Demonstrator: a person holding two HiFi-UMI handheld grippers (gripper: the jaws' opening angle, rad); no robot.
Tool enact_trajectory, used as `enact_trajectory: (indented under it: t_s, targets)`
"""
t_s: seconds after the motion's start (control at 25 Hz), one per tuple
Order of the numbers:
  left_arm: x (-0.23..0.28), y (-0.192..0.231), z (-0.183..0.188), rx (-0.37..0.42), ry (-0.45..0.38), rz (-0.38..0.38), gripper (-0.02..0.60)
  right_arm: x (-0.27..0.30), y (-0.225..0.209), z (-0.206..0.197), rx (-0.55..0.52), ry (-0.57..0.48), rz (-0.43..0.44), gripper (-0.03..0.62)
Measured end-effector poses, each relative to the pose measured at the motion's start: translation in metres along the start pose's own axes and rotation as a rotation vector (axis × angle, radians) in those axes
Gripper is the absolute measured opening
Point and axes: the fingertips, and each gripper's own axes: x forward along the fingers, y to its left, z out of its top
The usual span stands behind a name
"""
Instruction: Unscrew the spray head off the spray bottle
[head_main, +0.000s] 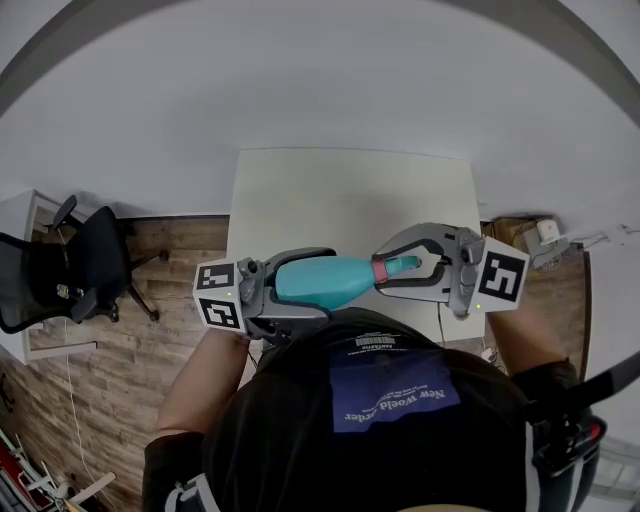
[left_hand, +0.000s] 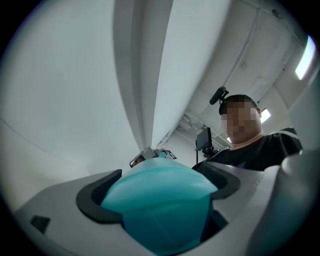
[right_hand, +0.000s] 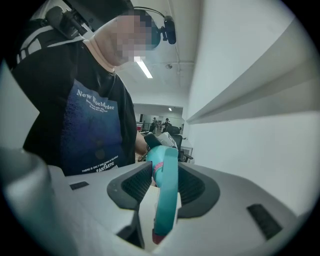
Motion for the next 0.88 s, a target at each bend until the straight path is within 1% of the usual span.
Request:
enact_trajectory:
  t_s: [0.12,0.24,0.36,0.4,0.48,0.56,0.68,0.76,0.88]
  targets:
    - [0.0,-0.001,0.0,0.043,0.01,0.016,0.515,0.0,0.0,-0.001,0.01,-0.005,-0.018,0.126]
    - [-0.004,0.0,-0.003,0.07,0.007,0.03,0.515,0.0,-0.002,0.0,0.018,0.0,-0.03,0.127]
    - [-0.015,0.004,0.003,0.098,-0.012,0.05,0.515,-0.002,-0.012,0.005,0.073,-0.016,-0.054,0.184]
    - [-0.018,0.006,0.007,0.123,-0.008,0.063,0.515,-0.004,-0.018,0.01,0.104,-0.04,-0.063,0.196]
    - [-0.023,0.008,0.012,0.2,0.02,0.1,0.515,-0.015,-0.034,0.022,0.174,-0.113,-0.092,0.219]
    - [-0.025,0.008,0.013,0.289,0.052,0.138,0.515,-0.034,-0.047,0.024,0.257,-0.182,-0.141,0.221]
    - [-0.025,0.004,0.013,0.416,0.084,0.176,0.515,-0.059,-0.057,0.011,0.464,-0.275,-0.185,0.221]
    - [-0.024,0.002,0.013,0.5,0.109,0.197,0.515,-0.068,-0.061,-0.002,0.616,-0.325,-0.193,0.221]
    - [-0.021,0.002,0.012,0.617,0.154,0.225,0.515,-0.074,-0.06,-0.025,0.813,-0.38,-0.171,0.221]
